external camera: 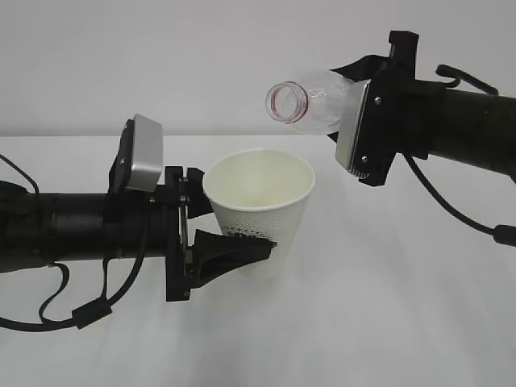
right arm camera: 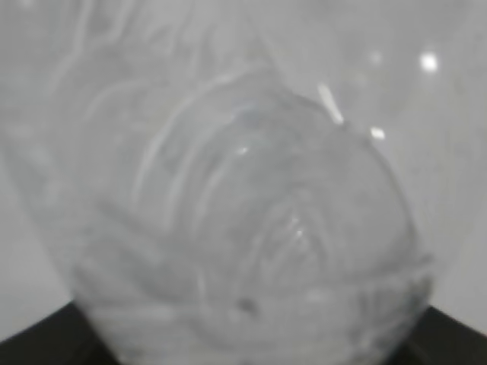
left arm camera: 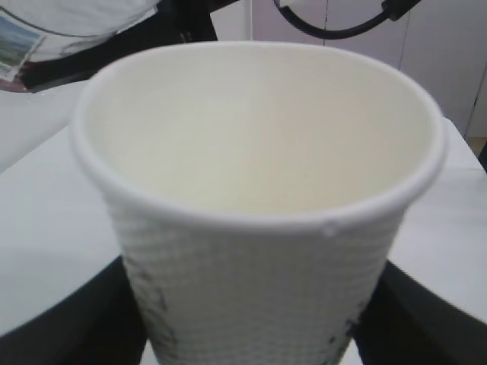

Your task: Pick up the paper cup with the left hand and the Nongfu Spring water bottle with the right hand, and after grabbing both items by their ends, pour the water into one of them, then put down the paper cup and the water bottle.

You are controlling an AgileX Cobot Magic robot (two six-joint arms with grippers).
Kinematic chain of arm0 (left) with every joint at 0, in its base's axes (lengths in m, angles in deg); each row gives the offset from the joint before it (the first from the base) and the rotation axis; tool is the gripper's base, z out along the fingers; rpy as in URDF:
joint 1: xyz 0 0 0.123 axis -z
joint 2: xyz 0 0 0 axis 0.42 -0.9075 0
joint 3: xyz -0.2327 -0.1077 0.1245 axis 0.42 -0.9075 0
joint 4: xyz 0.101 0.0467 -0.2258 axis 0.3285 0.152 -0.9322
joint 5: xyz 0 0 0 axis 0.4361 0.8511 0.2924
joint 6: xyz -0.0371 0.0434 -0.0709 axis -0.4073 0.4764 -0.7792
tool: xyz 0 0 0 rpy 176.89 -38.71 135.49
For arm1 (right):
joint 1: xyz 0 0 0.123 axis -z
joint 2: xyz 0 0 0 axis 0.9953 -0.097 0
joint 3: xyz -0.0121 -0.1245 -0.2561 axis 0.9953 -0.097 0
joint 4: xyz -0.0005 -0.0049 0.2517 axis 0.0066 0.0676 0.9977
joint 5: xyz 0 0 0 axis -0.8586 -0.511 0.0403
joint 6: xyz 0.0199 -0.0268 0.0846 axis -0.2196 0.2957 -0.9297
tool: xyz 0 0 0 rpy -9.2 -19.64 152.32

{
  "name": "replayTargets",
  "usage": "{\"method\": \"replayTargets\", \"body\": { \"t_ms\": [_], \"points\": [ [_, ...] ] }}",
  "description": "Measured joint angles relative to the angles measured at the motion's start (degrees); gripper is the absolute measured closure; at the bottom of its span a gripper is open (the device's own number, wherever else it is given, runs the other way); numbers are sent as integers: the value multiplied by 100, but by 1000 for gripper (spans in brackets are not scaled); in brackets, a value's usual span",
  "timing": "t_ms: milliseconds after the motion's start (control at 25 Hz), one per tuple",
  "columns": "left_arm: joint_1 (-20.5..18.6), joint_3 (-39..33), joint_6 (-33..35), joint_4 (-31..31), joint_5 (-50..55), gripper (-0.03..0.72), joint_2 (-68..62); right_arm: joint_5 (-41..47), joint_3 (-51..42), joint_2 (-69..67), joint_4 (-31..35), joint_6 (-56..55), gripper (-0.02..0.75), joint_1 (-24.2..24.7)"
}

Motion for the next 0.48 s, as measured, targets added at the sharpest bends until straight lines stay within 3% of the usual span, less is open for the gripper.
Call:
{"method": "replayTargets", "body": {
  "t_ms": [480],
  "points": [
    [0, 0, -12, 22, 0, 142, 0, 0, 0, 0, 0, 455, 277, 0]
  ]
}}
